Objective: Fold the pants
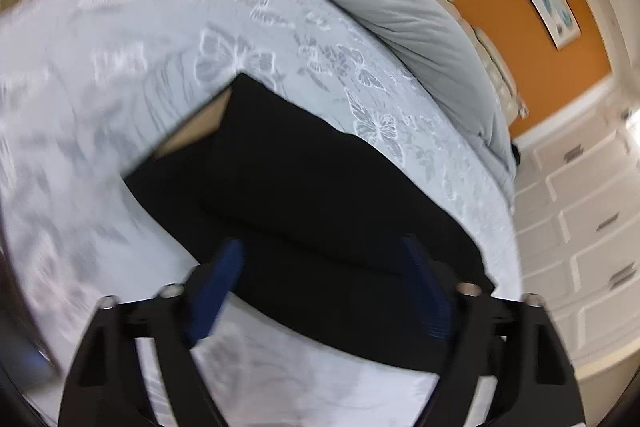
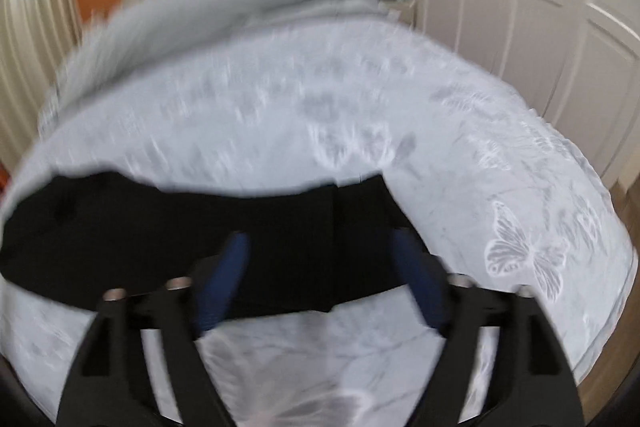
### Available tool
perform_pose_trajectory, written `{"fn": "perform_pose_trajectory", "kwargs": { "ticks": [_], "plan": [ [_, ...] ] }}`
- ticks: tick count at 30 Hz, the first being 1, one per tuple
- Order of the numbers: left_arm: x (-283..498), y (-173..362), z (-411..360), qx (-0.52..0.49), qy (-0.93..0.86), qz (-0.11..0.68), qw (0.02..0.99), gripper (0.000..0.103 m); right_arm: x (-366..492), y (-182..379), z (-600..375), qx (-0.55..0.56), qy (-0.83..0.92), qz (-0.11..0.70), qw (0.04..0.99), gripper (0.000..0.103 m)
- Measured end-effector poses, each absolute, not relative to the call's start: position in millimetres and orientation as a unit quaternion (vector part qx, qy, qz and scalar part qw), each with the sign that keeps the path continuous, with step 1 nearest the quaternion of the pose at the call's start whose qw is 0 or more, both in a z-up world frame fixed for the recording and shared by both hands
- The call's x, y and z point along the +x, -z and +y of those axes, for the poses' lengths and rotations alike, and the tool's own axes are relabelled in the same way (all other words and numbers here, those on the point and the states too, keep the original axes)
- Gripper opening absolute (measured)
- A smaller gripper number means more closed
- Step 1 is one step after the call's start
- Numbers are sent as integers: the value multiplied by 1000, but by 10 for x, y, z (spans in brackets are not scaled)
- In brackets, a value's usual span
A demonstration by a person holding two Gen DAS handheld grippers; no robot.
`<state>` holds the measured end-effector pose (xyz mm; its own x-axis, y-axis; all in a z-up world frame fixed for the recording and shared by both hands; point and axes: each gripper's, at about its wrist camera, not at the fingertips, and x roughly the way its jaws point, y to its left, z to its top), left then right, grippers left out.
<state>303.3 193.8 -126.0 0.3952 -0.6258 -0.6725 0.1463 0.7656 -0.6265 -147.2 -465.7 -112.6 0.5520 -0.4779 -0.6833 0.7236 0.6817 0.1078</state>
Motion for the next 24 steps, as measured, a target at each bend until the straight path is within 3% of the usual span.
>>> {"fn": "perform_pose_trajectory", "kwargs": {
  "ticks": [5,7,8,9,12,17,19,20,21,24],
  "plan": [
    [3347,1648,1538,-330,243,551,727,81,-1480,846,-4234,228,294,257,892,88],
    [3536,1793,1366,-361,258,554,704,61,-1377,875,-4121,244,274,252,896,91],
    [3614,1863,1291,-366,272,558,693,24,-1314,920,-4078,247,270,253,896,91],
    [3624,1900,1257,-367,277,562,687,1,-1231,979,-4043,248,268,266,892,91],
    [3501,1797,1336,-359,278,545,705,0,-1109,1084,-3963,238,270,292,886,91],
    [3148,1138,1802,-263,269,470,799,0,-1070,1235,-4002,265,265,305,876,91],
    [3119,1201,1839,-246,253,473,807,0,-980,1304,-4012,261,277,318,868,91],
    [3139,1320,1817,-259,257,495,788,6,-911,1331,-4017,265,279,322,865,91],
    [3165,1418,1787,-280,265,515,765,19,-850,1344,-4012,269,278,322,864,91],
    [3199,1623,1643,-328,279,547,718,37,-741,1334,-3936,273,264,317,869,91]
  ]
}}
